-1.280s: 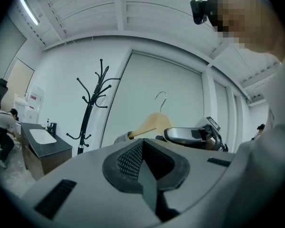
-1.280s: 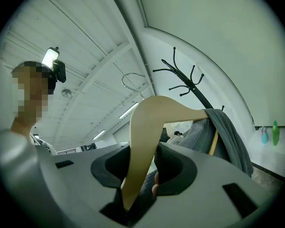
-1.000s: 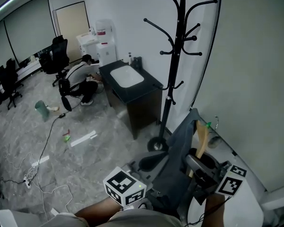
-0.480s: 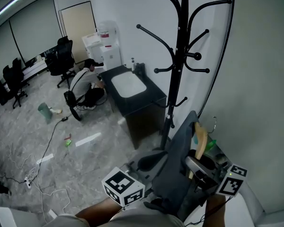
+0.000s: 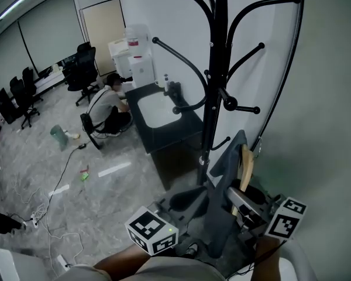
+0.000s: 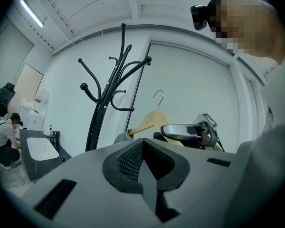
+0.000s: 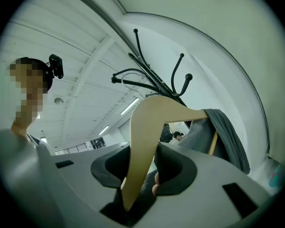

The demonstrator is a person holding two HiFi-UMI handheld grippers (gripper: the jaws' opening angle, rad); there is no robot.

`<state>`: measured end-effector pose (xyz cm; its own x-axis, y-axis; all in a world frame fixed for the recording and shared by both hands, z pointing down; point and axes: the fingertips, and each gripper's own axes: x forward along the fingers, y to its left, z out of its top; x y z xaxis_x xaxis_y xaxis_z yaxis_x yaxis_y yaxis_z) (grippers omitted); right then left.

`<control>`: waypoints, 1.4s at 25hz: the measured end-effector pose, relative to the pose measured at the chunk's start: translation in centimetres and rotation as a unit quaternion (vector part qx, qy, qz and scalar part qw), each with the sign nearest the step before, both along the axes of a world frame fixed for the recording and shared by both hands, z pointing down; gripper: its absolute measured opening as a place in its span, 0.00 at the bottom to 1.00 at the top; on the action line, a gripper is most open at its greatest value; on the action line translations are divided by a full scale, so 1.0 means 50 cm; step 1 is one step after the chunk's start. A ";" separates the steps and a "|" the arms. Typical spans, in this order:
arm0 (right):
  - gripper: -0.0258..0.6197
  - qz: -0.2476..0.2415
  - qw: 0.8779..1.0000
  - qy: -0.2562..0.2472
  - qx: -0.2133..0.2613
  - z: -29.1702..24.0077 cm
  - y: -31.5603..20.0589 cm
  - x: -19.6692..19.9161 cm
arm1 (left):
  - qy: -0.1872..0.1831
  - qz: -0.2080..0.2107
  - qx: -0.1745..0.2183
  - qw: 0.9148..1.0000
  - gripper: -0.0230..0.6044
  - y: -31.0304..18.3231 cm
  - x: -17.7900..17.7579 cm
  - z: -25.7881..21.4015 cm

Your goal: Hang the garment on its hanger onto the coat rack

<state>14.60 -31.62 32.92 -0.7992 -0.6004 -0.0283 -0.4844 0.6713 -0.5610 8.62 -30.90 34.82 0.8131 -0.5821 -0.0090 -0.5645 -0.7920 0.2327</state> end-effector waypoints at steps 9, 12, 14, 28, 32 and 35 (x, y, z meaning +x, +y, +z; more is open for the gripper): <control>0.26 0.023 0.999 0.026 -0.011 0.001 -0.152 0.032 | 0.003 0.003 0.003 1.000 0.04 -0.103 0.013 -0.004; 0.26 0.031 0.999 0.028 -0.014 0.005 -0.182 0.040 | 0.006 0.011 0.008 1.000 0.04 -0.126 0.017 -0.009; 0.26 0.034 0.999 0.029 -0.018 0.011 -0.199 0.043 | 0.007 0.014 0.007 1.000 0.04 -0.140 0.017 -0.005; 0.26 0.032 0.997 0.039 -0.065 0.086 -0.298 0.042 | 0.004 0.018 -0.018 1.000 0.04 -0.226 0.028 0.019; 0.26 0.028 0.996 0.042 -0.073 0.108 -0.323 0.034 | 0.001 0.015 -0.022 1.000 0.04 -0.249 0.026 0.027; 0.26 0.026 0.995 0.046 -0.081 0.129 -0.336 0.022 | 0.000 0.013 -0.025 1.000 0.04 -0.261 0.022 0.032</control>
<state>15.70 -48.41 39.39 -0.7615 -0.6319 0.1446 -0.5708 0.5479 -0.6115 9.71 -43.92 36.44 0.8282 -0.5600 0.0198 -0.5435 -0.7942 0.2717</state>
